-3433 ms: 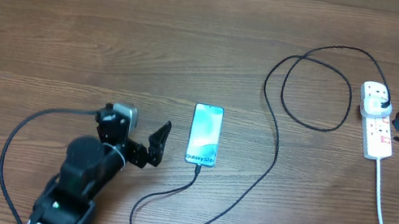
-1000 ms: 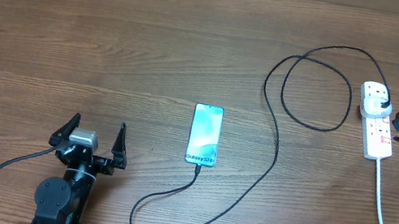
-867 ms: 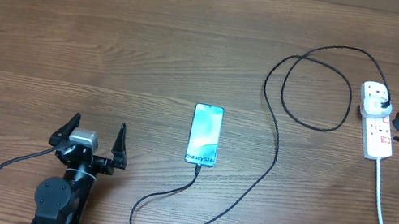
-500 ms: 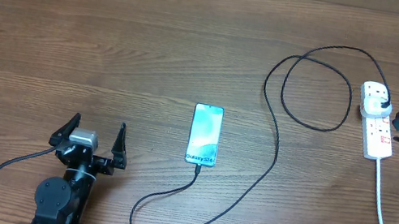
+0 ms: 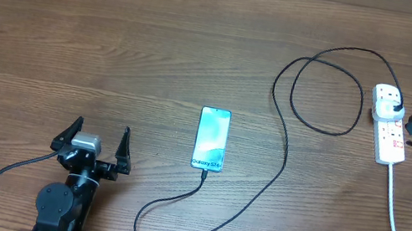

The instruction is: Plug charger to phone and switch on socket

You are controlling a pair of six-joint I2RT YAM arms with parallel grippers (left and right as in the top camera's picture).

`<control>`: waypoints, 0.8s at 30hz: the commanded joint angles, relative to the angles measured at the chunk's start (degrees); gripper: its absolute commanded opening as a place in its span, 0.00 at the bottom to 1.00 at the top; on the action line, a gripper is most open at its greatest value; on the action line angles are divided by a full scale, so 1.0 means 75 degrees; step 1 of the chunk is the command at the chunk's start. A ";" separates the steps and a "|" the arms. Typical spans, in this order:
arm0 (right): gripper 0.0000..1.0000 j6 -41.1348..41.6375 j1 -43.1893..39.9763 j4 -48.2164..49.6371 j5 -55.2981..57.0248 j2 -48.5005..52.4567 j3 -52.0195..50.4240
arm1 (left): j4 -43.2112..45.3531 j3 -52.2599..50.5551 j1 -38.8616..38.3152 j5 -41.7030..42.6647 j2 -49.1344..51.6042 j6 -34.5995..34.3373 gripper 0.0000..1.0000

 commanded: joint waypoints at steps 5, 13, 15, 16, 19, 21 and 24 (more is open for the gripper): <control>1.00 0.0000 -0.0012 0.0015 0.0055 -0.0055 -0.0026 | -0.0017 -0.0026 0.0055 -0.0073 -0.0087 0.0146 1.00; 1.00 0.0012 0.0017 0.0399 -0.0099 -0.0221 -0.0262 | -0.0017 -0.0026 0.0055 -0.0073 -0.0087 0.0146 1.00; 1.00 0.0009 0.0085 0.0828 -0.0245 -0.0399 -0.0525 | -0.0017 -0.0026 0.0055 -0.0073 -0.0087 0.0143 0.99; 1.00 0.0012 0.0149 0.1052 -0.0245 -0.0533 -0.0705 | -0.0017 -0.0026 0.0055 -0.0073 -0.0087 0.0146 0.99; 1.00 0.0012 0.0379 0.1728 -0.0242 -0.0985 -0.1349 | -0.0017 -0.0026 0.0055 -0.0073 -0.0087 0.0146 1.00; 1.00 0.0009 0.0589 0.2299 -0.0239 -0.1352 -0.1894 | -0.0017 -0.0026 0.0055 -0.0073 -0.0087 0.0146 1.00; 1.00 0.0012 0.0953 0.3340 -0.0239 -0.1897 -0.2806 | -0.0017 -0.0026 0.0055 -0.0073 -0.0087 0.0143 1.00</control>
